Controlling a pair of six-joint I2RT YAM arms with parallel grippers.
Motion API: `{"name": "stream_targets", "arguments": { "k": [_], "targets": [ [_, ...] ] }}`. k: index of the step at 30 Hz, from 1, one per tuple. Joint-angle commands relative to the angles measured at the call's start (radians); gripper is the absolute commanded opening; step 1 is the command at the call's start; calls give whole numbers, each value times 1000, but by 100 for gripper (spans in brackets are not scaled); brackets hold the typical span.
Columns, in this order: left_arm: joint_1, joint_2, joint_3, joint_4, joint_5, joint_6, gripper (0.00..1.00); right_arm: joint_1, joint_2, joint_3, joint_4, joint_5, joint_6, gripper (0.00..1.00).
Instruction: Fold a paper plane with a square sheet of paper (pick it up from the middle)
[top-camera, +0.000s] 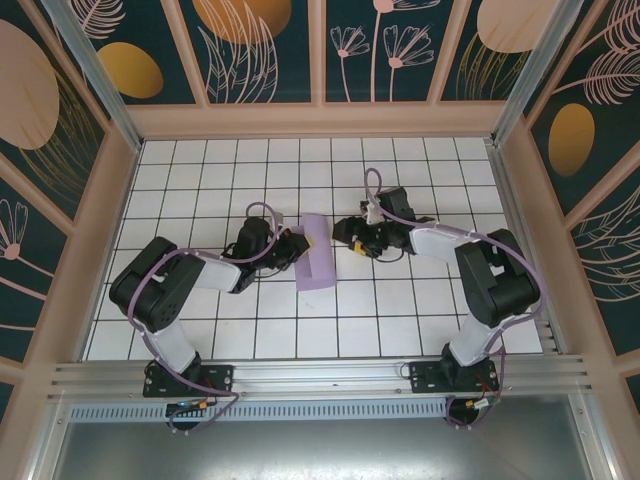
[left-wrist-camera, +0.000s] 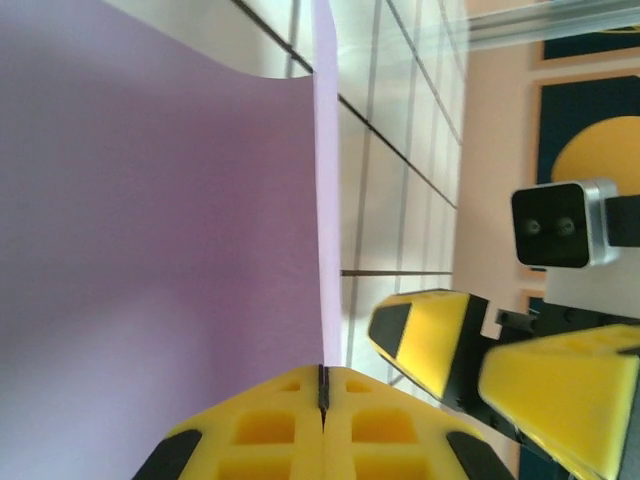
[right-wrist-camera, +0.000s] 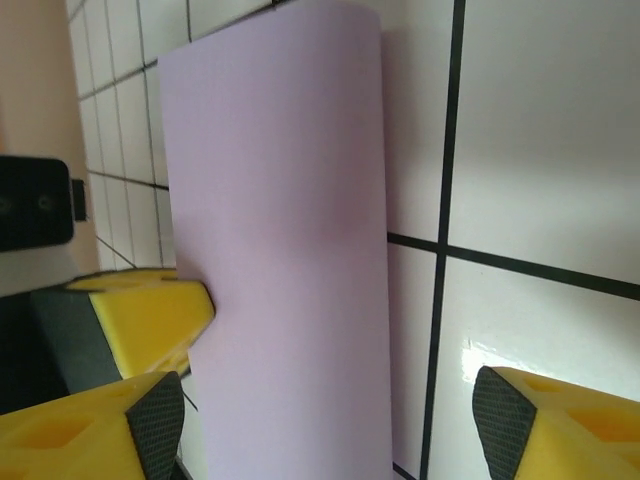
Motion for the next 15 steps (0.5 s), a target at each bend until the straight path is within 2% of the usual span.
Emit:
{"name": "stream_targets", "arguments": {
  "k": [1,8,15],
  "targets": [
    [-4,-10,12,-113,-66,71,0,30,54,54,-46,-36,-54,77],
    [-4,-32,53,-293,-137,174,0,65,136,116,-76,-8,-46,68],
    [-4,-31,94,-377,-177,235,0,84,189,169,-102,18,-45,60]
  ]
}}
